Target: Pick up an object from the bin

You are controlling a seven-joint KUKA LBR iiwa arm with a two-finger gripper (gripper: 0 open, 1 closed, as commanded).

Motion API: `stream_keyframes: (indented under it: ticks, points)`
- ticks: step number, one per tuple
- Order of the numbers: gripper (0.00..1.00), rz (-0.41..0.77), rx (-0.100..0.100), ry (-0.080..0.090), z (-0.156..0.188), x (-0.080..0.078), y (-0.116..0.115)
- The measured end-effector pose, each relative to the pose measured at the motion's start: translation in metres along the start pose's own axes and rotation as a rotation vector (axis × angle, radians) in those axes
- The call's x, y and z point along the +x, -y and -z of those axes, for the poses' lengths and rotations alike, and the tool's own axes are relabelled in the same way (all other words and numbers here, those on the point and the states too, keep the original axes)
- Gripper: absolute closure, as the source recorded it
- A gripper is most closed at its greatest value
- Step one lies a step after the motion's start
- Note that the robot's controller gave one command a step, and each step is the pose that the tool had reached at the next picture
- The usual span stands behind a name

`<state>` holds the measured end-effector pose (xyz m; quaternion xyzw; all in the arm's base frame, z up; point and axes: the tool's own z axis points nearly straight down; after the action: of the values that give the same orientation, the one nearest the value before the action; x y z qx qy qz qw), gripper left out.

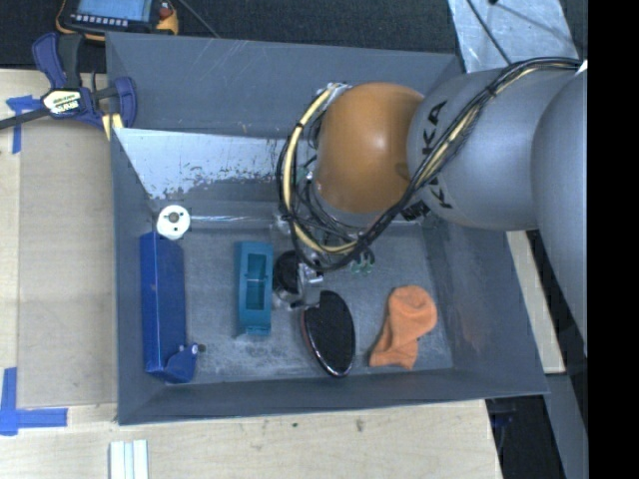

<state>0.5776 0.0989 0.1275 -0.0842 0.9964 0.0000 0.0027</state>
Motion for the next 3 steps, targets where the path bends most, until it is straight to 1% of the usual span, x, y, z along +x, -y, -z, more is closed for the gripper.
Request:
stream_keyframes:
  ticks: [1,2,3]
  points:
    - [0.00,0.038,-0.003,0.001,-0.005,-0.009,0.014]
    - [0.00,0.008,0.003,0.001,-0.020,-0.020,0.020]
    - [1.00,-0.029,-0.004,-0.003,-0.054,-0.008,0.013]
